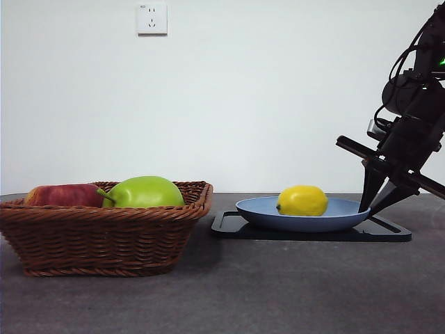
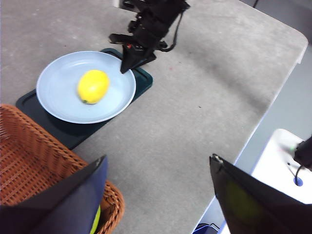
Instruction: Take the lemon from the basket,put the lemon in the plate,hand out the plate
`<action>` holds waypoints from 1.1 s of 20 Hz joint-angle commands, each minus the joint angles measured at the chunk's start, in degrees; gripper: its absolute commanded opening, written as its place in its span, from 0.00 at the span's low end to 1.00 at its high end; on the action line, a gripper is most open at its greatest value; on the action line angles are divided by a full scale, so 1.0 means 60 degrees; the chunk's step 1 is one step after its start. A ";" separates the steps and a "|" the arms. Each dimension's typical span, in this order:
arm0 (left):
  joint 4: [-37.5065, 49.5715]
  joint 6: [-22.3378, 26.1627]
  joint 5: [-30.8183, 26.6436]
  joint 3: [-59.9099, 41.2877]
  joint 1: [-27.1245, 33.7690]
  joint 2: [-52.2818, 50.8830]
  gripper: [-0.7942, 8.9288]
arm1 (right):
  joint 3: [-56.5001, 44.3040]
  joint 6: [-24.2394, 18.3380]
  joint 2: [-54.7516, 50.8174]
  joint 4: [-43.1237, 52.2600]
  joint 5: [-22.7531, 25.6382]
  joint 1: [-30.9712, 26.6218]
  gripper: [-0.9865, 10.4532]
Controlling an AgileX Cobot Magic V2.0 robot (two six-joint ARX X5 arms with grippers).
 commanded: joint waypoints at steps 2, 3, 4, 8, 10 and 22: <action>0.0124 -0.0102 -0.0127 0.0157 -0.0062 0.0095 0.46 | 0.0211 -0.0080 0.0219 0.0255 0.0022 0.0007 0.30; 0.0127 -0.0102 -0.0135 0.0157 -0.0062 0.0095 0.46 | 0.0211 -0.0117 0.0175 0.0255 0.0000 0.0007 0.32; 0.0135 -0.0102 -0.0204 0.0157 -0.0062 0.0095 0.46 | 0.0211 -0.0313 0.0095 0.0248 -0.0036 0.0007 0.32; 0.0357 0.0153 -0.0630 0.0157 -0.0062 0.0124 0.45 | 0.0211 -0.0849 -0.0940 -0.0259 0.0029 0.0007 0.31; 0.0590 0.0197 -0.0692 0.0157 0.0004 0.0240 0.45 | 0.0211 -0.1417 -0.1708 -0.0776 0.0069 0.0011 0.31; 0.1825 0.2171 -0.1625 0.0153 0.0834 0.0776 0.09 | 0.0117 -0.2801 -0.6783 -0.2619 0.1759 0.2124 0.09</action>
